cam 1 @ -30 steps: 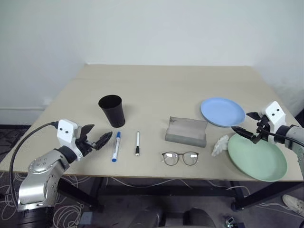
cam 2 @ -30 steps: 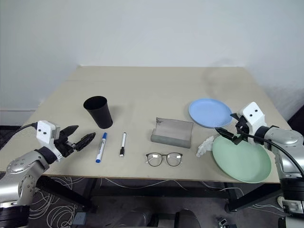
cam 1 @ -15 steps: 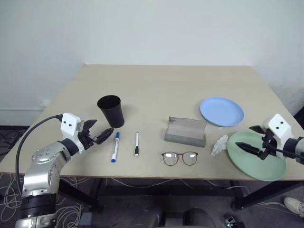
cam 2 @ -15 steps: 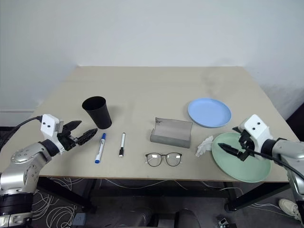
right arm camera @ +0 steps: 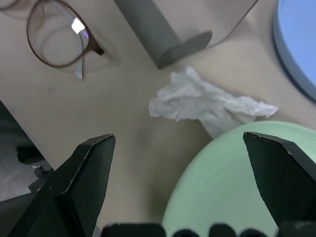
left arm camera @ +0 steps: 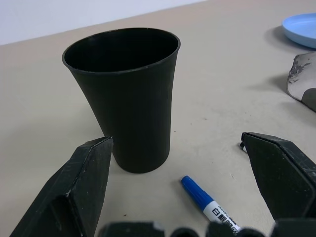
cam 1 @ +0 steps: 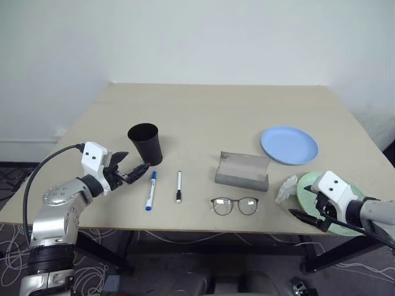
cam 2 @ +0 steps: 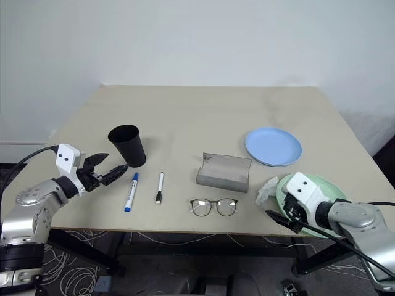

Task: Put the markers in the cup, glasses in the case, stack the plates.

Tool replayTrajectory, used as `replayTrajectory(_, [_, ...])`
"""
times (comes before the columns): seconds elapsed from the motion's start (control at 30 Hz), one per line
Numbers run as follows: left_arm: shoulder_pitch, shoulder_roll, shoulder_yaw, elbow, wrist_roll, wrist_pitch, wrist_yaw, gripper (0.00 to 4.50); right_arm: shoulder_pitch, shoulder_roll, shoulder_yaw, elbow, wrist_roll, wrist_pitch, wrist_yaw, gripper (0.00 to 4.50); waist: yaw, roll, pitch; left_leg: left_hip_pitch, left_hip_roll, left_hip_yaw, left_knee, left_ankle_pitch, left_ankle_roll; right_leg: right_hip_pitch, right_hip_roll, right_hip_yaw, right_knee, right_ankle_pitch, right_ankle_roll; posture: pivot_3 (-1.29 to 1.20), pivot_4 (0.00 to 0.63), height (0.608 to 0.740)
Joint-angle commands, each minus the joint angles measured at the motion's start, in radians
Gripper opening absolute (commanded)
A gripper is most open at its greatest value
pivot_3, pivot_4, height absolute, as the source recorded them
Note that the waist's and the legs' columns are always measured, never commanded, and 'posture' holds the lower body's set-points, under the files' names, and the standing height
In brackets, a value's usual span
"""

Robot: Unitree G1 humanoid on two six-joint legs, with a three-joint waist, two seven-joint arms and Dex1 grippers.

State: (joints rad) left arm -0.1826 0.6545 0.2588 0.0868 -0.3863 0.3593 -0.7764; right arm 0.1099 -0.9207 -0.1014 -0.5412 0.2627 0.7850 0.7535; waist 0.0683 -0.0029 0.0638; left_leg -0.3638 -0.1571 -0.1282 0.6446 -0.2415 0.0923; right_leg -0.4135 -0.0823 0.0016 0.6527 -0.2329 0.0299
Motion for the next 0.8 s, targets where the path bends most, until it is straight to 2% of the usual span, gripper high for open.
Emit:
replayTrajectory(0.03, [-0.001, 0.02, 0.027, -0.047, -0.005, -0.008, 0.006, 4.43, -0.027, -0.01, 0.017, 0.033, -0.049, -0.006, -0.035, 4.5, 0.0, 0.0, 0.0, 0.0, 0.0, 0.0, 0.0, 0.0, 0.0, 0.0, 0.0, 0.0, 0.0, 0.0, 0.0, 0.0, 0.0, 0.74])
replayTrajectory(0.13, [0.006, 0.019, 0.03, -0.052, -0.007, -0.008, 0.012, 4.43, -0.044, -0.001, 0.048, 0.06, -0.068, -0.009, -0.045, 4.5, 0.0, 0.0, 0.0, 0.0, 0.0, 0.001, 0.0, 0.0, 0.0, 0.0, 0.0, 0.0, 0.0, 0.0, 0.0, 0.0, 0.0, 0.74])
replayTrajectory(0.23, [0.009, 0.018, 0.031, -0.062, -0.009, -0.003, 0.018, 4.5, -0.05, 0.002, 0.076, 0.091, -0.093, -0.027, -0.051, 3.93, 0.0, 0.0, 0.0, 0.0, 0.0, 0.001, 0.0, 0.0, 0.0, 0.0, 0.0, 0.0, 0.0, 0.0, 0.001, 0.0, 0.0, 0.74])
replayTrajectory(0.5, [0.015, 0.02, 0.04, -0.073, -0.015, 0.0, 0.028, 4.5, -0.09, 0.01, 0.119, 0.139, -0.124, -0.025, -0.058, 1.11, 0.0, 0.0, 0.0, 0.0, 0.0, 0.001, 0.0, 0.0, 0.0, 0.0, 0.0, 0.001, 0.0, 0.001, 0.001, 0.0, 0.0, 0.74])
replayTrajectory(0.57, [0.017, 0.02, 0.042, -0.074, -0.016, 0.0, 0.029, 4.5, -0.111, 0.012, 0.125, 0.155, -0.134, -0.019, -0.064, 0.52, -0.002, -0.001, 0.0, 0.0, 0.0, 0.001, 0.0, 0.0, 0.0, 0.0, 0.0, 0.001, 0.0, 0.001, 0.001, 0.0, 0.0, 0.74])
replayTrajectory(0.8, [0.025, 0.017, 0.047, -0.08, -0.017, -0.001, 0.033, 4.5, -0.2, -0.009, 0.143, 0.254, -0.189, -0.033, -0.076, 0.52, -0.001, -0.001, 0.0, 0.001, 0.001, 0.004, 0.0, 0.0, 0.0, 0.0, 0.001, 0.003, 0.0, 0.002, 0.002, 0.0, 0.0, 0.74])
